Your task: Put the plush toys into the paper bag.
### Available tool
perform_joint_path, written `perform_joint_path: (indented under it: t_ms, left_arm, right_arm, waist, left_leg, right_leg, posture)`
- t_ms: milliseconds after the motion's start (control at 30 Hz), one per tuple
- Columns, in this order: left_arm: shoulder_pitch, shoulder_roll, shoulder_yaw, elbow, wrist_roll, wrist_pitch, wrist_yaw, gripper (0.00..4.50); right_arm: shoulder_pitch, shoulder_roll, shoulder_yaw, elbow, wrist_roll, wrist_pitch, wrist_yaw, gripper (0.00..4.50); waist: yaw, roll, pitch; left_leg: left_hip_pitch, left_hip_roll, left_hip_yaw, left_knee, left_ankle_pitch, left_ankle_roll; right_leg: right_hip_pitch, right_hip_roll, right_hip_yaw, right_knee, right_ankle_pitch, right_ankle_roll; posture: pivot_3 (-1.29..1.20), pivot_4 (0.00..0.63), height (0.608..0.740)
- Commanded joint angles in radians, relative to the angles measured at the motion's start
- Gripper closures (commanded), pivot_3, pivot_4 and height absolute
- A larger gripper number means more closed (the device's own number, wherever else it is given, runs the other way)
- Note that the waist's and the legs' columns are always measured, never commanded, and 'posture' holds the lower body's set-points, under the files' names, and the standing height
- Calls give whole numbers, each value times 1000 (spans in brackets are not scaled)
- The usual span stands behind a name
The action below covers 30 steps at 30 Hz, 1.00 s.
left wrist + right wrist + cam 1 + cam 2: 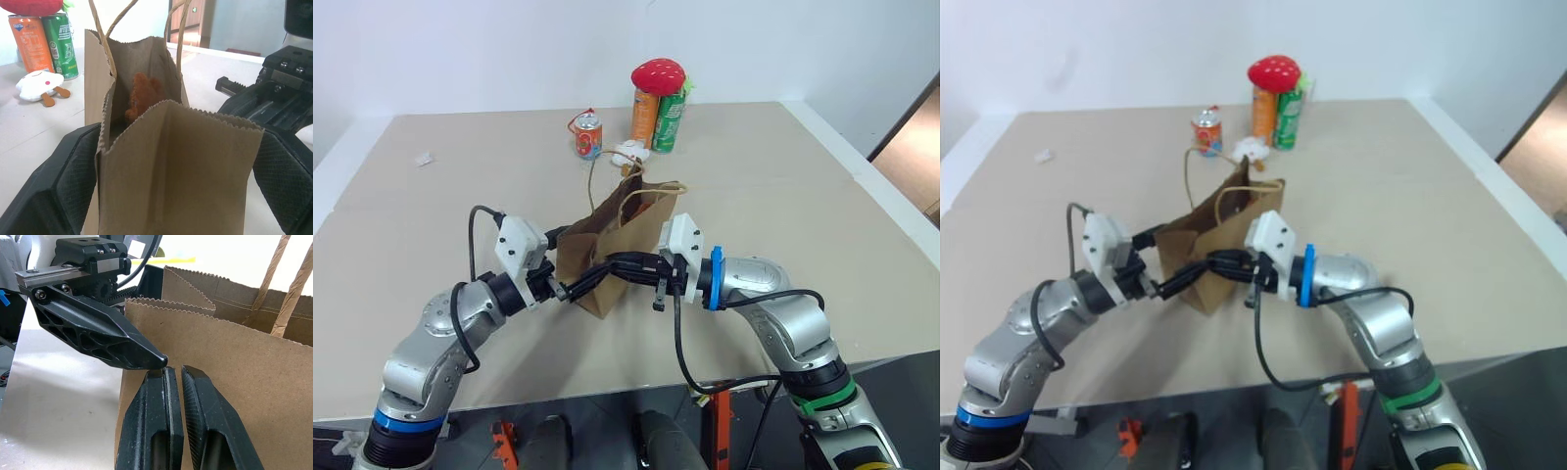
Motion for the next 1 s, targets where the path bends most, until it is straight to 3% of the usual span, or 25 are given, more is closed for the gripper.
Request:
perform_joint_path:
  t_ms: [33, 67, 300, 333, 433, 733, 767, 867, 900, 1000]
  left_arm:
    - [-18, 1, -5, 2, 21, -23, -4, 932]
    - [-20, 2, -3, 5, 22, -25, -5, 1566]
    - [-34, 3, 7, 25, 26, -35, -12, 3236]
    - [-37, 3, 7, 27, 26, -37, -14, 3711]
    - [-41, 3, 7, 31, 28, -40, -19, 4320]
    - [-60, 34, 5, 78, 55, -82, -77, 4320]
    - [-63, 39, 6, 85, 57, -88, -86, 4500]
    - [-71, 62, 13, 109, 62, -115, -127, 4500]
    - [-74, 69, 18, 119, 60, -125, -142, 4500]
    - [-83, 95, 34, 147, 51, -156, -201, 4500]
  right_arm:
    - [-8, 2, -7, -16, -5, -17, -3, 4024]
    - [-9, 2, -7, -15, -6, -18, -2, 4024]
    - [-8, 1, -9, -14, -8, -22, 0, 4024]
    - [-8, 0, -10, -14, -8, -22, 1, 4024]
    - [-8, -2, -13, -15, -7, -23, 3, 4024]
    - [5, -34, -51, -23, 26, -11, 30, 4024]
    - [12, -49, -70, -29, 47, -2, 46, 3613]
    - [31, -126, -147, -28, 116, 17, 125, 2757]
    - [36, -155, -171, -23, 133, 17, 156, 2165]
    - [47, -234, -240, 13, 170, 11, 233, 1191]
  waist:
    - [0, 0, 0]
    - [0, 0, 0]
    - [0, 0, 0]
    - [0, 0, 0]
    - [0, 0, 0]
    - [0, 0, 0]
    - [0, 0, 0]
    - [0, 0, 0]
    - [0, 0, 0]
    - [1, 0, 0]
  left_leg:
    - [0, 0, 0, 0, 0, 0]
    - [0, 0, 0, 0, 0, 0]
    - [0, 0, 0, 0, 0, 0]
    - [0, 0, 0, 0, 0, 0]
    - [0, 0, 0, 0, 0, 0]
    - [0, 0, 0, 0, 0, 0]
    - [0, 0, 0, 0, 0, 0]
    - [0, 0, 0, 0, 0, 0]
    - [0, 0, 0, 0, 0, 0]
    - [0, -1, 0, 0, 0, 0]
  right_leg:
    - [0, 0, 0, 0, 0, 0]
    - [0, 0, 0, 0, 0, 0]
    - [0, 0, 0, 0, 0, 0]
    - [0, 0, 0, 0, 0, 0]
    - [0, 0, 0, 0, 0, 0]
    - [0, 0, 0, 0, 0, 0]
    - [0, 0, 0, 0, 0, 0]
    - [0, 0, 0, 0, 0, 0]
    - [0, 0, 0, 0, 0, 0]
    - [0, -1, 0, 0, 0, 0]
  posture:
    - [0, 150, 740]
    - [0, 150, 740]
    - [0, 150, 740]
    - [0, 150, 740]
    - [0, 150, 740]
    - [0, 150, 740]
    - [0, 150, 740]
    - [0, 150, 740]
    - [0, 150, 740]
    - [0, 150, 740]
